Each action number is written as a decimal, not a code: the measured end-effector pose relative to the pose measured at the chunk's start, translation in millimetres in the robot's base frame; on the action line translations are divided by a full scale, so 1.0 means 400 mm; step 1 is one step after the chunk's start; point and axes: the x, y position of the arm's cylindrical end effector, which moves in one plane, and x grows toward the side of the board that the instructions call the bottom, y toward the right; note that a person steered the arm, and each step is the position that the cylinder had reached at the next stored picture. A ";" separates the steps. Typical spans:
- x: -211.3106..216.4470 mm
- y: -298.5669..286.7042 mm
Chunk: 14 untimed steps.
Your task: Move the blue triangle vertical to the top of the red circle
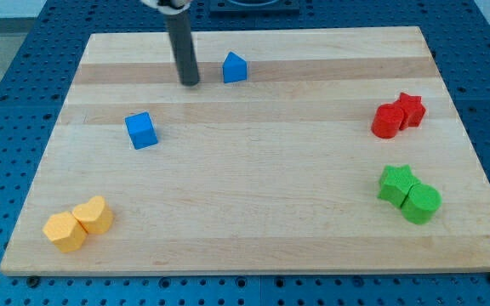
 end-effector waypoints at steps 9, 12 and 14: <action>0.087 0.350; -0.072 0.471; -0.019 0.431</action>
